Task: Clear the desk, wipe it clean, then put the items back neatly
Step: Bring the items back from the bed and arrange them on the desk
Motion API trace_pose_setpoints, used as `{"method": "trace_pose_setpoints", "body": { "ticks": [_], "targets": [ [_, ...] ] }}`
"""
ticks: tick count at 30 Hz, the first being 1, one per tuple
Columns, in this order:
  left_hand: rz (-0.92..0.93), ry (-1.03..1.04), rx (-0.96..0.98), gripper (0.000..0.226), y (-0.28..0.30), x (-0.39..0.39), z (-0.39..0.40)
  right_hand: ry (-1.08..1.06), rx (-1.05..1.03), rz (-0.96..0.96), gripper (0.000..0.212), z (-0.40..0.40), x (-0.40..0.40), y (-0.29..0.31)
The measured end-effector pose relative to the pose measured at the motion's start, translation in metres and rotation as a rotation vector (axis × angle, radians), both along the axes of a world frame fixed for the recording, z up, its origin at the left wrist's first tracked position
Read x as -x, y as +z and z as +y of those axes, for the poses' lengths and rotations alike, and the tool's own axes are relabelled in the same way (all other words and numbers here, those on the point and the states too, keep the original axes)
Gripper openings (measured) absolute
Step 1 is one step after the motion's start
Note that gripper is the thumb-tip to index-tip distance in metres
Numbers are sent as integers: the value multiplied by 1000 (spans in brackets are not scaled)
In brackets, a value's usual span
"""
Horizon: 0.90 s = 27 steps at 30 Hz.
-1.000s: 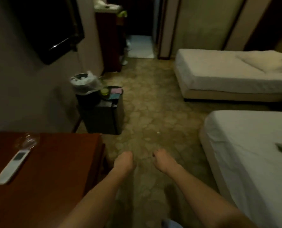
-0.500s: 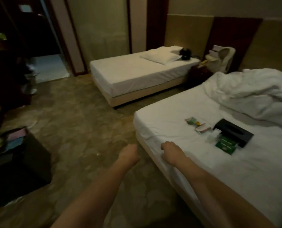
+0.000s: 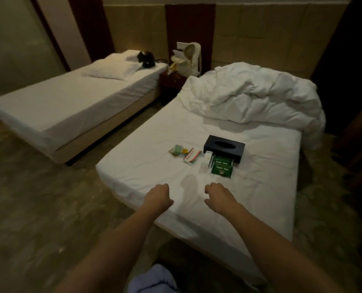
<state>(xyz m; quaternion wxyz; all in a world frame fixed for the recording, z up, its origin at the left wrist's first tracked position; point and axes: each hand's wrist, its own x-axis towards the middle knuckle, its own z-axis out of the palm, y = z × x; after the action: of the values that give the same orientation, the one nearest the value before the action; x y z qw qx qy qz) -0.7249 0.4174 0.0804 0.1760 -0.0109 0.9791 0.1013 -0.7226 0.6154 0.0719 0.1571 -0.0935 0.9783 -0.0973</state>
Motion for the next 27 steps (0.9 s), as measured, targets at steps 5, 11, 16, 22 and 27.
{"method": "trace_pose_setpoints", "body": {
  "ticks": [5,11,16,22,27],
  "targets": [
    [-45,-67,-4,40,-18,72,31,-88,35,-57,35,23,54,-19],
    [-122,-130,-19,43,-46,187,56,-218,60,-131,35,48,142,-40],
    [-191,-127,-13,45,-62,261,67,-302,54,-171,35,74,209,-51],
    [-243,-40,-6,43,-77,317,65,-253,42,-219,29,80,274,-66],
    [-256,84,-6,44,-82,345,50,-212,57,-233,29,67,319,-74]
  ]
}}
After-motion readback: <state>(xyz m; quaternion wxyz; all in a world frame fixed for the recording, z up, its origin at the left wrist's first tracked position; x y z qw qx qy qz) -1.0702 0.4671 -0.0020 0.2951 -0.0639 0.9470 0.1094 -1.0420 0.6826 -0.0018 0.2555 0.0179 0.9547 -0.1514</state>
